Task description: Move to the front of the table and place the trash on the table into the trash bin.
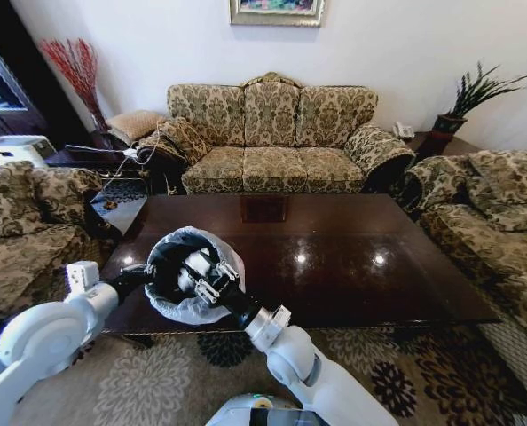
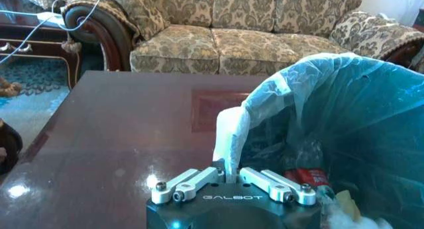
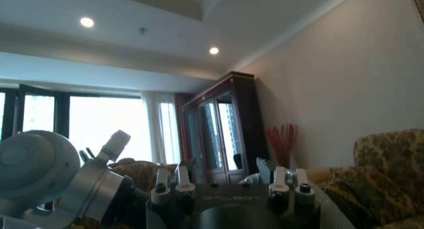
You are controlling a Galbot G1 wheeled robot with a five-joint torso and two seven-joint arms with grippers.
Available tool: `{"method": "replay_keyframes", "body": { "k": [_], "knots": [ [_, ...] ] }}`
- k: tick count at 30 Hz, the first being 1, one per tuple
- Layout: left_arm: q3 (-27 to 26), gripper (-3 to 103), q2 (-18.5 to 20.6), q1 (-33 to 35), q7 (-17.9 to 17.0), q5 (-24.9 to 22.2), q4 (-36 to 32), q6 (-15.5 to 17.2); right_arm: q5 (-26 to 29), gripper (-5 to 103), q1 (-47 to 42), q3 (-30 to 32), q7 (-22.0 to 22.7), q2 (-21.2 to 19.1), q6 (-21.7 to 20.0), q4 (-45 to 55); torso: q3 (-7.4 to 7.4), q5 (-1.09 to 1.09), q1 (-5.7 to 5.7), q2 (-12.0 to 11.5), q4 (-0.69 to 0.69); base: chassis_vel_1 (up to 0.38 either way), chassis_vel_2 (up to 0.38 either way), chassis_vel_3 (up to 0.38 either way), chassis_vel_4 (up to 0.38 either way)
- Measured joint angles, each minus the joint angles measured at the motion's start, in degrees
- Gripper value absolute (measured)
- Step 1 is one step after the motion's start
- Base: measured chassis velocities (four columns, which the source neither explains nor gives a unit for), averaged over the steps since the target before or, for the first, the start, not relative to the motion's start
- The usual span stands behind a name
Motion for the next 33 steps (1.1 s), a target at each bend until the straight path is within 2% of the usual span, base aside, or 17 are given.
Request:
{"method": "replay_keyframes", "body": {
  "k": [1,3,4,7,9,10,12,13,16,17,20,22,23,25,29,30,33],
  "knots": [
    [0.0,0,0.0,0.0,0.0,0.0,0.0,0.0,0.0,59,0.0,0.0,0.0,0.0,0.0,0.0,0.0,0.0,0.0,0.0,0.0,0.0,0.0,0.0,0.0],
    [0.1,0,-0.8,0.1,0.0,0.0,-0.3,0.1,0.6,70,-0.2,0.3,-1.6,0.1,1.3,0.0,0.0,0.0,0.0,0.0,0.0,0.0,0.0,0.0,0.0],
    [0.0,0,-1.3,0.1,-0.2,0.0,-0.3,0.1,1.1,70,-0.5,0.7,-2.1,0.3,1.9,0.1,0.0,0.0,0.0,0.0,0.0,0.0,0.0,0.0,0.0],
    [-1.0,0,-3.2,0.1,-0.7,0.0,0.4,0.1,2.9,81,-1.9,3.1,-2.5,0.5,2.9,2.1,0.0,0.01,0.0,0.0,0.0,0.0,0.0,0.0,0.0],
    [-2.5,0,-5.3,0.2,-1.4,0.1,1.2,0.0,3.4,91,-3.3,5.7,-1.7,0.5,3.1,3.9,0.0,0.0,0.0,0.0,0.0,0.0,0.0,0.0,0.0],
    [-2.5,0,-5.3,0.2,-1.4,0.1,1.2,0.0,3.4,91,-3.3,5.7,-1.7,0.5,3.1,3.9,0.0,0.0,0.0,0.0,0.0,0.0,0.0,0.0,0.0],
    [-6.3,0,-9.4,0.8,-2.6,2.1,1.8,-0.1,3.5,99,-5.7,10.6,2.7,0.5,3.6,6.5,0.0,-0.01,0.0,0.0,-0.01,0.0,0.0,0.0,0.0],
    [-6.3,0,-9.4,0.8,-2.6,2.1,1.8,-0.1,3.5,99,-5.7,10.6,2.7,0.5,3.6,6.5,0.0,-0.01,0.0,0.0,-0.01,0.0,0.0,0.0,0.0],
    [-13.7,0,-15.6,1.8,-6.6,4.3,3.0,-1.1,4.4,100,-9.4,19.2,5.4,1.6,5.2,6.4,0.0,0.0,0.0,0.0,-0.01,0.0,0.0,0.0,0.0],
    [-13.7,0,-15.6,1.8,-6.6,4.3,3.0,-1.1,4.4,100,-9.4,19.2,5.4,1.6,5.2,6.4,0.0,0.0,0.0,0.0,-0.01,0.0,0.0,0.0,0.0],
    [-19.1,0,-19.9,2.9,-9.8,4.0,4.9,-3.2,5.1,100,-10.9,22.3,6.4,2.4,6.3,5.1,0.0,0.01,0.0,0.0,-0.02,0.0,0.0,0.0,0.0],
    [-23.0,0,-24.7,2.6,-13.9,2.8,8.0,-5.6,7.2,100,-12.7,23.5,6.8,2.5,7.5,4.0,-0.01,0.02,0.0,0.0,0.0,0.0,0.0,0.0,0.0],
    [-23.0,0,-24.7,2.6,-13.9,2.8,8.0,-5.6,7.2,100,-12.7,23.5,6.8,2.5,7.5,4.0,-0.01,0.02,0.0,0.0,0.0,0.0,0.0,0.0,0.0],
    [-25.3,0,-29.0,2.3,-15.8,3.0,11.6,-7.9,8.3,100,-13.8,24.4,6.8,2.2,8.1,3.2,-0.01,-0.01,-0.01,0.0,0.0,0.0,0.0,0.0,0.0],
    [-26.9,0,-34.6,1.7,-17.3,4.1,17.8,-11.5,9.2,100,-14.0,26.6,6.5,1.9,8.4,2.3,-0.01,-0.01,-0.01,0.0,0.02,0.0,0.0,0.0,0.0],
    [-26.9,0,-34.6,1.7,-17.3,4.1,17.8,-11.5,9.2,100,-14.0,26.6,6.5,1.9,8.4,2.3,-0.01,-0.01,-0.01,0.0,0.02,0.0,0.0,0.0,0.0],
    [-26.1,0,-38.2,0.4,-18.8,5.1,25.5,-15.4,10.0,100,-13.9,29.3,6.4,1.6,7.9,1.7,0.0,0.0,0.0,0.0,0.02,0.0,0.0,0.0,0.0]
  ]
}}
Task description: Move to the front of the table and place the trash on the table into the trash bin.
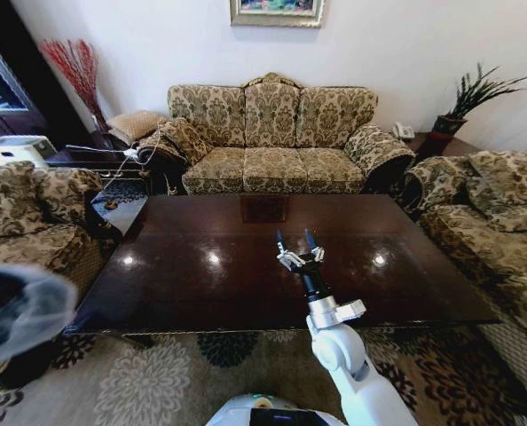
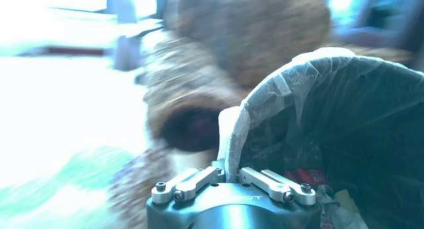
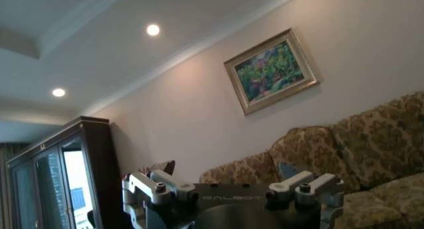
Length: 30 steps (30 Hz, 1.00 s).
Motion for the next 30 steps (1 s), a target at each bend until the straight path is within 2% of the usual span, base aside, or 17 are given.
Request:
{"method": "replay_keyframes", "body": {
  "k": [1,3,4,5,7,8,11,12,15,16,18,22,23,26,28,30],
  "knots": [
    [0.0,0,0.0,0.0,0.0,0.0,0.0,0.0,0.0,100,0.0,0.0,0.0,0.0,0.0,0.0,0.0,0.0,0.0,0.0,0.0,0.0,0.0,0.0,0.0],
    [2.0,0,-1.2,-1.5,-1.4,1.1,6.3,-2.7,0.2,100,-0.5,0.7,-0.5,-0.5,0.0,0.2,0.0,0.0,0.0,0.0,-0.01,0.0,0.0,0.0,0.0],
    [2.0,0,-1.2,-1.5,-1.4,1.1,6.3,-2.7,0.2,100,-0.5,0.7,-0.5,-0.5,0.0,0.2,0.0,0.0,0.0,0.0,-0.01,0.0,0.0,0.0,0.0],
    [3.8,0,-1.5,-2.9,-2.1,2.4,11.2,-4.4,0.1,100,-1.3,0.6,-0.7,-0.7,0.0,0.8,0.0,0.0,0.0,0.0,-0.02,0.0,0.0,0.0,0.0],
    [6.5,0,-1.6,-5.3,-2.1,3.2,19.8,-5.7,-0.9,100,-2.3,0.4,-0.7,-0.7,0.0,1.7,0.0,-0.01,0.0,0.0,-0.02,0.0,0.0,0.0,0.0],
    [6.5,0,-1.6,-5.3,-2.1,3.2,19.8,-5.7,-0.9,100,-2.3,0.4,-0.7,-0.7,0.0,1.7,0.0,-0.01,0.0,0.0,-0.02,0.0,0.0,0.0,0.0],
    [10.1,0,-1.5,-9.1,-0.4,2.8,30.4,-5.9,-2.3,100,-3.3,1.2,0.1,-0.7,-0.2,2.5,0.0,-0.01,-0.01,0.0,0.0,0.0,0.0,0.0,0.0],
    [10.1,0,-1.5,-9.1,-0.4,2.8,30.4,-5.9,-2.3,100,-3.3,1.2,0.1,-0.7,-0.2,2.5,0.0,-0.01,-0.01,0.0,0.0,0.0,0.0,0.0,0.0],
    [15.0,0,-1.5,-14.9,3.2,1.9,40.5,-4.3,-2.8,100,-4.3,4.1,1.5,-1.1,-1.0,4.2,0.0,-0.02,0.0,0.0,-0.02,0.0,0.0,0.0,0.0],
    [15.0,0,-1.5,-14.9,3.2,1.9,40.5,-4.3,-2.8,100,-4.3,4.1,1.5,-1.1,-1.0,4.2,0.0,-0.02,0.0,0.0,-0.02,0.0,0.0,0.0,0.0],
    [17.8,0,-1.9,-19.4,5.3,2.8,46.2,-3.9,-3.5,100,-5.4,6.0,3.2,-1.1,-1.2,5.5,0.01,0.0,0.01,0.0,-0.05,0.0,0.0,0.0,0.0],
    [19.6,0,-2.3,-23.3,6.3,3.7,51.0,-3.6,-4.9,100,-7.6,8.7,3.5,-1.2,-1.2,6.8,0.01,0.02,0.01,0.0,-0.06,0.0,0.0,0.0,0.0],
    [19.6,0,-2.3,-23.3,6.3,3.7,51.0,-3.6,-4.9,100,-7.6,8.7,3.5,-1.2,-1.2,6.8,0.01,0.02,0.01,0.0,-0.06,0.0,0.0,0.0,0.0],
    [20.7,0,-2.4,-25.5,8.6,5.0,56.5,-3.6,-5.4,100,-11.0,11.8,3.2,-1.4,-1.2,8.5,0.01,0.01,0.01,0.0,-0.01,0.0,0.0,0.0,0.0],
    [20.7,0,-2.4,-25.6,9.0,4.9,56.9,-3.6,-5.3,100,-11.5,12.3,3.1,-1.4,-1.2,8.7,0.01,0.01,0.01,0.0,-0.01,0.0,0.0,0.0,0.0],
    [20.6,-3,-2.7,-25.9,12.6,4.0,57.9,-1.5,-5.3,100,-12.7,13.6,3.0,-1.1,-1.1,9.1,0.01,0.04,0.01,0.0,-0.01,0.0,0.0,0.0,0.0]
  ]
}}
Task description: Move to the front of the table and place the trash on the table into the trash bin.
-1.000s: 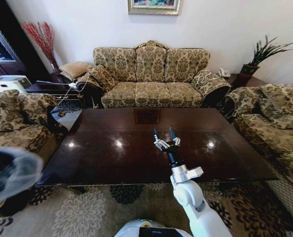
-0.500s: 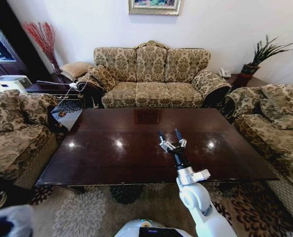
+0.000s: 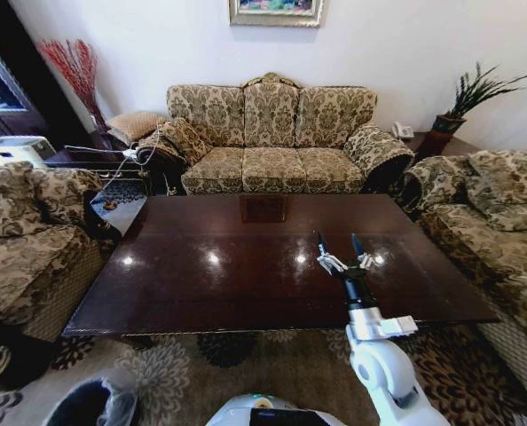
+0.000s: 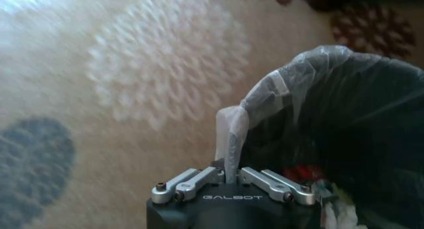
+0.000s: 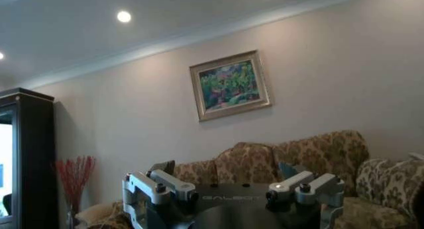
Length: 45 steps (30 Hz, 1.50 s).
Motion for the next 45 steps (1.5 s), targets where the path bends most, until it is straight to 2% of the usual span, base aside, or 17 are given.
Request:
{"method": "replay_keyframes", "body": {
  "k": [3,10,14,17,20,22,24,28,31,36,38,39,40,41,42,43,45],
  "knots": [
    [0.0,1,-0.3,-0.1,1.8,0.1,0.3,1.9,0.0,100,-0.5,0.4,0.0,0.2,0.0,0.2,0.0,-0.02,0.0,0.0,-0.03,0.0,0.0,0.0,0.0],
    [-1.1,33,-1.6,1.0,2.7,2.5,-0.5,6.7,0.4,100,-1.2,0.5,0.0,0.9,0.3,0.4,-0.01,-0.03,0.0,0.0,-0.02,0.0,0.0,0.0,0.0],
    [-1.7,44,-2.4,2.9,3.4,2.6,-3.0,8.1,1.0,100,-1.2,0.5,-0.1,1.1,0.9,-0.1,0.0,-0.04,0.0,0.0,-0.02,0.0,0.0,0.0,0.0],
    [-2.5,60,-3.6,6.0,6.1,3.3,-6.1,9.2,2.3,100,-1.5,0.8,-0.7,1.1,1.8,-0.9,0.0,-0.04,0.0,0.0,-0.01,0.0,0.0,0.0,0.0],
    [-3.2,72,-4.7,8.1,8.7,3.9,-8.3,9.2,3.5,100,-2.0,1.2,-1.3,0.8,2.7,-1.6,-0.01,-0.03,0.0,0.0,-0.01,0.0,0.0,0.0,0.0],
    [-3.5,72,-5.4,9.1,9.9,4.0,-9.5,8.8,4.1,100,-2.3,1.4,-1.6,0.5,3.1,-1.9,-0.01,-0.04,0.0,0.0,-0.01,0.0,0.0,0.0,0.0],
    [-3.8,82,-6.6,10.9,11.8,4.3,-12.9,7.8,5.0,100,-2.6,1.7,-2.0,-0.1,3.7,-2.6,0.0,-0.04,-0.01,0.0,0.01,0.0,0.0,0.0,0.0],
    [-4.1,97,-7.8,12.4,12.4,3.9,-19.2,7.6,5.7,100,-2.1,1.5,-2.1,-0.9,4.1,-3.5,-0.01,-0.03,0.0,0.0,-0.01,0.0,0.0,0.0,0.0],
    [-4.4,100,-8.0,13.0,12.4,3.8,-22.1,7.3,5.7,100,-1.6,0.9,-2.1,-0.9,4.1,-3.8,0.0,-0.03,0.0,0.0,-0.01,0.0,0.0,0.0,0.0],
    [-5.5,100,-8.7,15.1,15.2,4.4,-29.9,3.1,5.6,100,-1.3,0.1,-2.1,-0.8,3.5,-3.7,0.0,-0.04,0.0,0.0,0.0,0.0,0.0,0.0,0.0],
    [-5.6,100,-8.9,17.6,20.5,10.0,-38.8,-6.9,4.6,100,-2.1,0.8,-1.7,-0.9,-1.4,-1.9,0.0,-0.02,0.0,0.0,0.0,0.0,0.0,0.0,0.0],
    [-5.6,100,-8.9,17.6,20.5,10.0,-38.8,-6.9,4.6,100,-2.1,0.8,-1.7,-0.9,-1.4,-1.9,0.0,-0.02,0.0,0.0,0.0,0.0,0.0,0.0,0.0],
    [-5.5,100,-8.8,18.2,22.6,13.0,-41.4,-10.3,4.0,100,-2.6,1.0,-1.5,-1.0,-3.3,-1.1,0.0,-0.03,0.0,0.0,0.01,0.0,0.0,0.0,0.0],
    [-5.4,100,-8.1,19.9,27.9,16.6,-46.8,-16.5,2.4,100,-3.3,1.3,-1.0,-1.0,-6.0,0.5,0.0,-0.07,0.0,0.0,-0.01,0.0,0.0,0.0,0.0],
    [-5.3,100,-7.4,21.2,30.9,17.7,-51.0,-19.5,1.1,100,-3.9,1.6,-0.5,-0.9,-7.5,1.6,0.0,-0.06,0.0,0.0,0.0,0.0,0.0,0.0,0.0],
    [-5.3,100,-7.4,21.2,30.9,17.7,-51.0,-19.5,1.1,100,-3.9,1.6,-0.5,-0.9,-7.5,1.6,0.0,-0.06,0.0,0.0,0.0,0.0,0.0,0.0,0.0],
    [-5.1,100,-5.4,24.0,36.0,21.8,-61.4,-23.5,-0.8,100,-5.6,2.9,0.1,-0.3,-10.4,4.2,0.0,0.02,0.0,0.0,0.0,0.0,0.0,0.0,0.0]
  ]
}}
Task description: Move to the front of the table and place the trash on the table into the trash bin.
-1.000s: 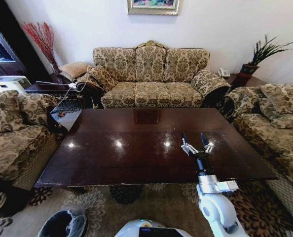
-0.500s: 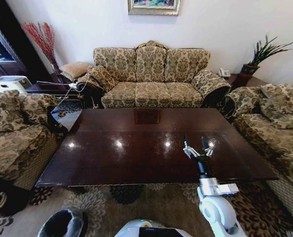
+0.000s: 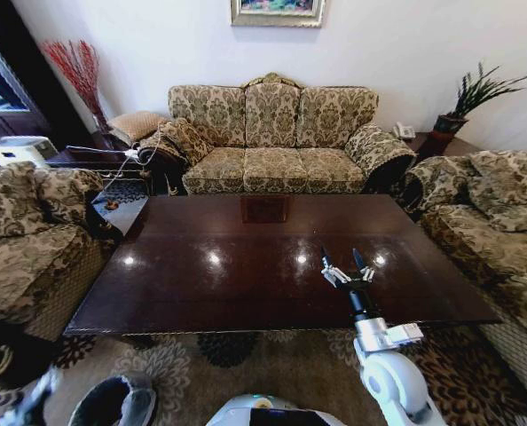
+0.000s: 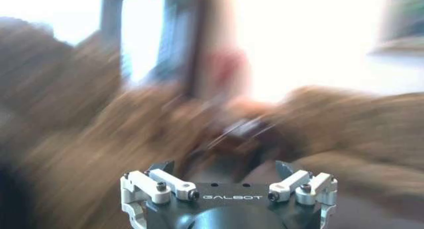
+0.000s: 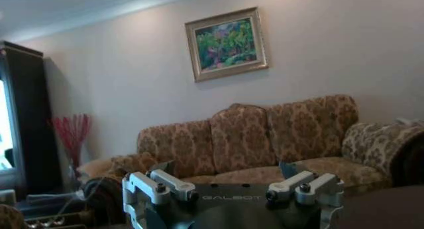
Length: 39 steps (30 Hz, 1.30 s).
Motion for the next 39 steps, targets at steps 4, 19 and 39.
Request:
{"method": "replay_keyframes", "body": {
  "k": [4,19,39],
  "knots": [
    [2.0,100,2.1,1.2,1.0,3.7,-13.4,2.0,-3.2,100,-5.0,3.0,-2.2,1.3,0.1,1.5,0.0,-0.03,0.0,0.0,-0.02,0.0,0.0,0.0,0.0],
    [13.0,100,3.2,-0.1,-4.5,7.9,-31.4,17.0,-13.9,100,-13.6,0.0,-0.2,7.3,6.7,6.4,0.0,-0.06,0.0,0.0,-0.02,0.0,0.0,0.0,0.0],
    [12.9,100,3.1,-0.2,-4.6,7.7,-30.7,17.1,-13.7,100,-13.4,-0.1,-0.1,7.2,6.7,6.3,0.0,-0.05,0.0,0.0,-0.01,0.0,0.0,0.0,0.0]
  ]
}}
